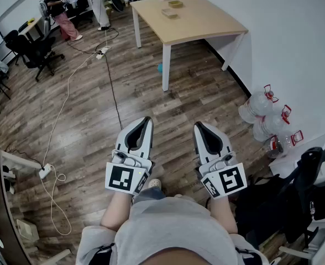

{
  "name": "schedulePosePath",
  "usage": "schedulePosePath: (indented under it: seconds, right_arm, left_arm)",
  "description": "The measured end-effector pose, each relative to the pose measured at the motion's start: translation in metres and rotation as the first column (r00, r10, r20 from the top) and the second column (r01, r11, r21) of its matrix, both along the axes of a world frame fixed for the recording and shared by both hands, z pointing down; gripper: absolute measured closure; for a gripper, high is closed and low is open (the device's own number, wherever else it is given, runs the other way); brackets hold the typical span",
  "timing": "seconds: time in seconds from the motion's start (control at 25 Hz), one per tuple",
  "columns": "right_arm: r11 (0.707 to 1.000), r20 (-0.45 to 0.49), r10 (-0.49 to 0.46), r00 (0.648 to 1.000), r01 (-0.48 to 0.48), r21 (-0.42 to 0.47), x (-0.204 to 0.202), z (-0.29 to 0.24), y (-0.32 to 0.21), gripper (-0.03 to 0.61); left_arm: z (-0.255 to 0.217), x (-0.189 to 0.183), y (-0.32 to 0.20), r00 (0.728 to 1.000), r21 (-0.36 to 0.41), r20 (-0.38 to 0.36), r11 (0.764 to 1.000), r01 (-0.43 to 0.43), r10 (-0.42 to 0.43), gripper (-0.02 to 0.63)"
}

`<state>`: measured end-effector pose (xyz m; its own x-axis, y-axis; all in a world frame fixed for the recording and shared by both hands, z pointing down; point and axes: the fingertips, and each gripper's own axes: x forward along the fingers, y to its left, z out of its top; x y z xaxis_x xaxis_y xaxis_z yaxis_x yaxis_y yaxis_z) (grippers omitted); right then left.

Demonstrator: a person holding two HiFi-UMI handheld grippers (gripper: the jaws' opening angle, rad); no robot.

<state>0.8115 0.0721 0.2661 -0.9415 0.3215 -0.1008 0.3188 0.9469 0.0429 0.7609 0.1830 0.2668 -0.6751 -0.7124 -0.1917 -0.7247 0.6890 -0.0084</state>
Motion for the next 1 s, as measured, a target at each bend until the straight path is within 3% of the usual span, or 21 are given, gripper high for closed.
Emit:
schedulePosePath:
  seconds: [0.84,1.0]
  right_arm:
    - [0.999,-0.004,0.028,1.0,-0.028,0.015,-0.042,0.008,0.046,0.568]
    - [0.999,-0.005,0.041,0.999,-0.041,-0.017,-0.046,0.015,0.048,0.568]
  left_arm:
    - [-0.002,-0.04,0.037,0.999,0.005,0.019,0.999,-0.046,0.046,0.598]
    - [0.005,-0.046,0.042,0.998,0.012,0.028,0.998,-0.061,0.06,0.598]
